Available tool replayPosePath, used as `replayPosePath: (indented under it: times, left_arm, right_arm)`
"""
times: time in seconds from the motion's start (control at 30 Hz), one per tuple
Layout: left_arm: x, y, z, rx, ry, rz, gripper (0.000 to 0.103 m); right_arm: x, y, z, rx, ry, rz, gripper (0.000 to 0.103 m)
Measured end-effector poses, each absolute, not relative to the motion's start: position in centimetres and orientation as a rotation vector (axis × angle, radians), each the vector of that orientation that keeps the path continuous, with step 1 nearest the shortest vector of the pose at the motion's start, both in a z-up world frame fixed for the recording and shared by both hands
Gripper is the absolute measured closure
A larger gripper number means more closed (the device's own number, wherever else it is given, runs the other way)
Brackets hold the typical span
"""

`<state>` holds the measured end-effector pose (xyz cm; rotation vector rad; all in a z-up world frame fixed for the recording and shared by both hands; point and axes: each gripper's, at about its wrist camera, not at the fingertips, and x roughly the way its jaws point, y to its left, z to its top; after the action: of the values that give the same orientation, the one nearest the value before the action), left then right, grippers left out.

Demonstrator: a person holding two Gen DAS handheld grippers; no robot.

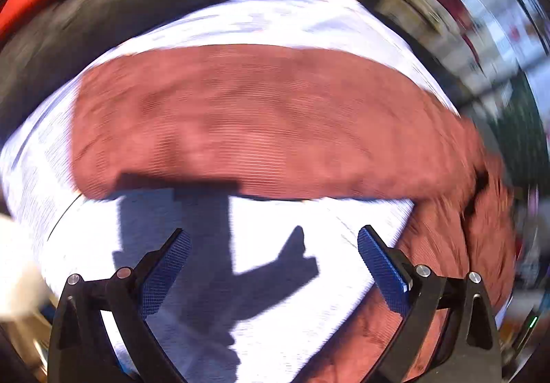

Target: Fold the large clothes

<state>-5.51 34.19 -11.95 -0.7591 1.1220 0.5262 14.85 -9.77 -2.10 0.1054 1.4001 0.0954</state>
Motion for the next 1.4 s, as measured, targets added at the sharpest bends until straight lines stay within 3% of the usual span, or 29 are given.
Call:
replayPosePath:
  times: [0.27, 0.4, 0.53, 0.57, 0.6, 0.67, 0.8, 1.1, 1.23, 1.4]
  left_arm:
    - [-10.7, 41.2, -13.1, -1.024, 0.947, 0.707, 0.011]
    - [-8.7, 41.3, -15.0, -1.141, 0.942, 0.7, 0.024]
    - [-8.5, 41.1, -15.6, -1.162, 0.905, 0.745, 0.029]
    - [-8.3, 41.3, -15.5, -1.166, 0.901, 0.747, 0.038]
    - [-8.1, 41.4, -15.4, -1.172, 0.888, 0.731, 0.054]
    - [-7.6, 41.5, -15.2, -1.161, 0.891, 0.704, 0.072]
    - [-6.6, 41.2, -14.1, -1.085, 0.905, 0.657, 0.087]
    - [0.0, 36.8, -4.4, -0.761, 0.846, 0.489, 0.092]
    - [5.3, 30.2, 2.6, -0.577, 0.756, 0.283, 0.093]
    - [10.4, 18.7, 7.2, -0.407, 0.729, -0.015, 0.093]
  right_arm:
    - [13.0, -7.4, -1.1, 0.014, 1.382, 0.131, 0.005]
    - [13.3, -7.4, 0.0, 0.0, 1.353, 0.129, 0.005]
    - [13.1, -7.2, 0.5, -0.014, 1.344, 0.123, 0.005]
    - [12.4, -8.3, 1.1, -0.012, 1.344, 0.121, 0.005]
    - [11.9, -9.0, 1.3, -0.011, 1.343, 0.12, 0.005]
    - [11.9, -8.8, 1.0, -0.005, 1.344, 0.112, 0.005]
    - [11.6, -9.1, 0.7, 0.026, 1.344, 0.091, 0.005]
    - [11.5, -11.9, 1.3, 0.123, 1.308, 0.052, 0.005]
    - [11.2, -13.1, 1.0, 0.156, 1.307, 0.031, 0.005]
    - [10.9, -14.9, 0.6, 0.212, 1.305, -0.004, 0.005]
